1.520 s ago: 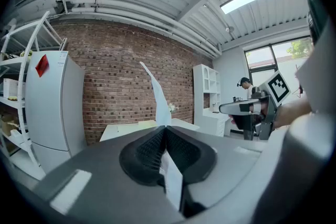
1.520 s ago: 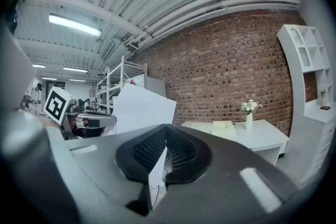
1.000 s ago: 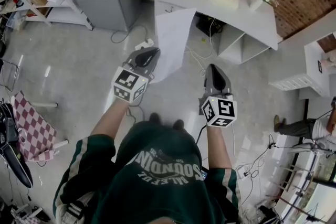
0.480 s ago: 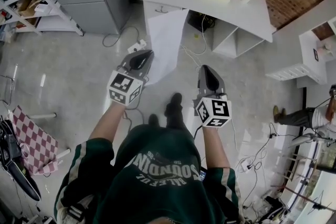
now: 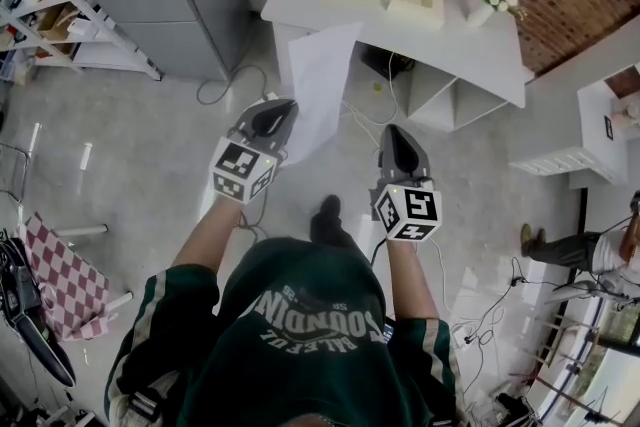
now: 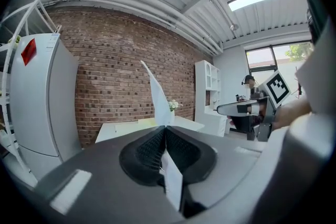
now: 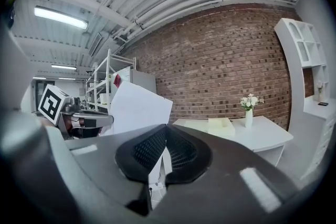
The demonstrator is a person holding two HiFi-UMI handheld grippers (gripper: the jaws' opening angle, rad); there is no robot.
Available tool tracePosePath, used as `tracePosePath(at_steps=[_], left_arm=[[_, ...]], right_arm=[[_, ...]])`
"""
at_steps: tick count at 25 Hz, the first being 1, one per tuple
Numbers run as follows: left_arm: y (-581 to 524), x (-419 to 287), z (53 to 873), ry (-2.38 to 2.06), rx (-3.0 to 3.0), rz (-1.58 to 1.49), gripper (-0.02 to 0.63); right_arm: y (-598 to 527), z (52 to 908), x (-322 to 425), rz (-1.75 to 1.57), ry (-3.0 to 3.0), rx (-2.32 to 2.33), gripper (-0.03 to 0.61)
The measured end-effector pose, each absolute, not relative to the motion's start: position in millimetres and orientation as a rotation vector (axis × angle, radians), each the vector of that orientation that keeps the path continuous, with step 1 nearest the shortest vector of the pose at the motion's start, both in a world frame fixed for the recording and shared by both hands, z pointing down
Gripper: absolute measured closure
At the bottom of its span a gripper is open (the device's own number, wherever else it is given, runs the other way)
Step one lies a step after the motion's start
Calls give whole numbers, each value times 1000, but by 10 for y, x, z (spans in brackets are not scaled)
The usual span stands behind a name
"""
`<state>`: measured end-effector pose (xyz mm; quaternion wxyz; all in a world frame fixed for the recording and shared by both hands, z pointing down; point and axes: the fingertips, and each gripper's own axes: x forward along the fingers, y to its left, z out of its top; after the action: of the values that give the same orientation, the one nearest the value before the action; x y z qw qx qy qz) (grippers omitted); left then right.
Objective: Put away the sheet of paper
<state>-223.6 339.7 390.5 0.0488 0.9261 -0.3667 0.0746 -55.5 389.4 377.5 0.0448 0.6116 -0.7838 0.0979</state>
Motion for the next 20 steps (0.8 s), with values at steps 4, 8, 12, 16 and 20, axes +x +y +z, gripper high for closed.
tracePosePath(at_steps=[4, 8, 12, 16, 20], left_arm=[[3102, -2063, 3879, -1137, 2811, 229, 601], [2890, -1895, 3879, -1150, 2801, 238, 601], [2699, -1770, 3904, -1171, 2785, 243, 601], [2504, -1629, 3923, -1203, 2772, 248, 601], [2388, -1495, 3965, -1223, 2750, 260, 601]], right_arm=[[3570, 3739, -382, 300, -2407, 1852, 580], [3320, 3736, -212, 308, -2421, 1833, 580], [3092, 3736, -89, 299, -2438, 1803, 580], [2889, 3736, 47, 278, -2463, 1777, 580], [2753, 3793, 154, 293, -2477, 1737, 580]])
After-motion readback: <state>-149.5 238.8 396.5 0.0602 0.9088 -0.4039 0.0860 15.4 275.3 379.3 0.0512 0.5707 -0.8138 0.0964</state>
